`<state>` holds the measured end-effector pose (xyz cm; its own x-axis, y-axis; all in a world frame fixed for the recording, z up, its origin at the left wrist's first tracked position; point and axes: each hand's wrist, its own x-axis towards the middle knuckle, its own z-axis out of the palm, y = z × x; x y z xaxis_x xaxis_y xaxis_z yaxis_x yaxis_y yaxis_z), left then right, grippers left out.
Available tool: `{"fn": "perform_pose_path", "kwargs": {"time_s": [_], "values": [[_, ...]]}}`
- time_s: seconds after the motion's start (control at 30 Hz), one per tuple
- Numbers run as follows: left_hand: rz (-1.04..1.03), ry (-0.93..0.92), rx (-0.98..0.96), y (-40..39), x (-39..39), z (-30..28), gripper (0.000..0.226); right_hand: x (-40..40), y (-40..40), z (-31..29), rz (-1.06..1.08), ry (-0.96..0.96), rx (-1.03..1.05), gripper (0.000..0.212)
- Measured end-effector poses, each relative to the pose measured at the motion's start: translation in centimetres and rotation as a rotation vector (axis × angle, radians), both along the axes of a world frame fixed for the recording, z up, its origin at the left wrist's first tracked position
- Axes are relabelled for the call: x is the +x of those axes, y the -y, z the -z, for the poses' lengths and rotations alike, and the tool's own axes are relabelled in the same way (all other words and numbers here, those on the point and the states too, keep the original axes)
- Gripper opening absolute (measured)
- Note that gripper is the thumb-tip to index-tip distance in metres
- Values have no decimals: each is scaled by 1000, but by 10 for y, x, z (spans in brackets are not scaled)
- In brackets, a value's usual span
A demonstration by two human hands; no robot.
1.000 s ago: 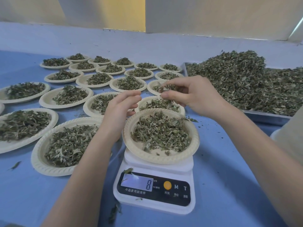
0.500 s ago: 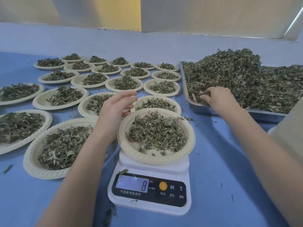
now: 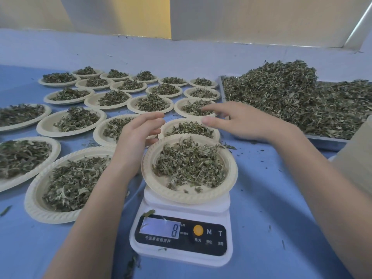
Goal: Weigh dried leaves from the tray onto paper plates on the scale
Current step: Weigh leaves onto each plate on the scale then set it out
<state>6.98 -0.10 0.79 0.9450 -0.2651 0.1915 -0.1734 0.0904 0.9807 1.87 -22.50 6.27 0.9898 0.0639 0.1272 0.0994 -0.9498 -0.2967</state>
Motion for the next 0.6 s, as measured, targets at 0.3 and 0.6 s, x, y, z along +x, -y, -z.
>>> {"fn": "perform_pose_path", "kwargs": {"time_s": [0.3, 0.6], "values": [[-3, 1, -4, -1, 1, 0, 22, -26, -48, -16, -218, -253, -175, 51], [-13, 1, -7, -1, 3, 0, 16, -29, -38, -25, -191, 3, 176, 15]]}}
